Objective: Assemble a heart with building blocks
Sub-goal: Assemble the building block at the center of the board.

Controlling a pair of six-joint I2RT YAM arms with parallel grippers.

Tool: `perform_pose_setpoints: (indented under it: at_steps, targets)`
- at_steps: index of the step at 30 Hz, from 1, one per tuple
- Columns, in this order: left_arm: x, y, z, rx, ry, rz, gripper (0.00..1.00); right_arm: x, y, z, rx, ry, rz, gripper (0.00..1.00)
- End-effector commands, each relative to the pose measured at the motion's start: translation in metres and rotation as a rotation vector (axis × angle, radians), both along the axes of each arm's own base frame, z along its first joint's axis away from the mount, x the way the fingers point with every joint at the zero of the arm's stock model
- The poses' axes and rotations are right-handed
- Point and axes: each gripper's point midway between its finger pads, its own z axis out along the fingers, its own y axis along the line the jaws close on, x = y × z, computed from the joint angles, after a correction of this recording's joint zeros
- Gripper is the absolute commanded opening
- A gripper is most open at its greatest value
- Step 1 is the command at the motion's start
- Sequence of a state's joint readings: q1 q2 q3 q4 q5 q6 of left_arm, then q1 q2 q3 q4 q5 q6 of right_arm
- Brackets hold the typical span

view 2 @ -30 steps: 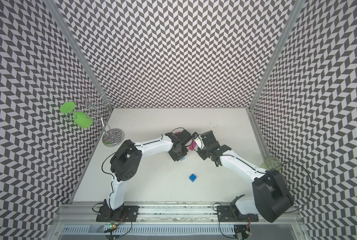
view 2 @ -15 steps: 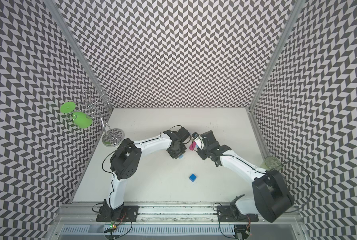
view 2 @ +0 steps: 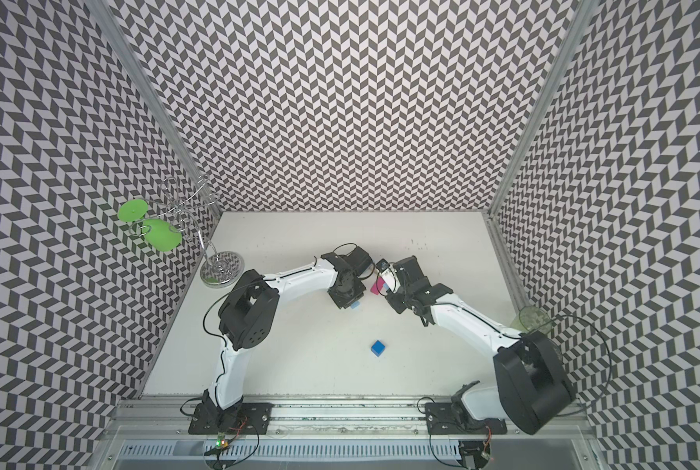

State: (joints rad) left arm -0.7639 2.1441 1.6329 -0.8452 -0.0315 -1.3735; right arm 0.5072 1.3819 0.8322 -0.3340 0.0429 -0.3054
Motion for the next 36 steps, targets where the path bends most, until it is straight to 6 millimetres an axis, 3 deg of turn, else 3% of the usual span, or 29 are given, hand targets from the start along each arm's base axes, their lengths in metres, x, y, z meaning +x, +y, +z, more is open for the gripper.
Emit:
perform_pose_setpoints:
  at_steps: [1, 7, 12, 15, 22, 26, 30, 32, 36]
  targets:
    - [0.0, 0.02, -0.023, 0.09, 0.028, 0.007, 0.28, 0.011, 0.007, 0.008, 0.039, -0.035, 0.003, 0.0]
    - [0.0, 0.022, -0.022, 0.096, 0.032, 0.011, 0.34, 0.009, 0.009, 0.005, 0.043, -0.024, 0.012, 0.0]
    - [-0.002, 0.025, -0.019, 0.095, 0.025, 0.03, 0.62, 0.009, 0.009, 0.005, 0.041, -0.023, 0.013, 0.0]
    - [-0.002, 0.024, -0.017, 0.082, 0.019, 0.028, 0.72, 0.008, 0.008, 0.003, 0.039, -0.017, 0.01, 0.0]
    - [0.005, 0.011, -0.005, 0.057, -0.014, -0.031, 0.84, 0.012, 0.004, 0.008, 0.057, -0.034, -0.044, 0.0]
    - [0.012, -0.01, 0.016, 0.015, -0.079, -0.107, 0.9, 0.021, -0.008, 0.013, 0.107, -0.04, -0.225, 0.0]
    - [0.017, -0.026, 0.045, -0.041, -0.167, -0.177, 0.93, 0.021, -0.015, 0.008, 0.156, 0.065, -0.417, 0.0]
    - [0.021, -0.028, 0.065, -0.061, -0.229, -0.194, 0.93, 0.019, -0.022, 0.002, 0.151, 0.136, -0.535, 0.0]
    - [0.031, -0.024, 0.112, -0.092, -0.377, -0.21, 0.95, 0.005, -0.014, -0.017, 0.21, 0.27, -0.647, 0.0]
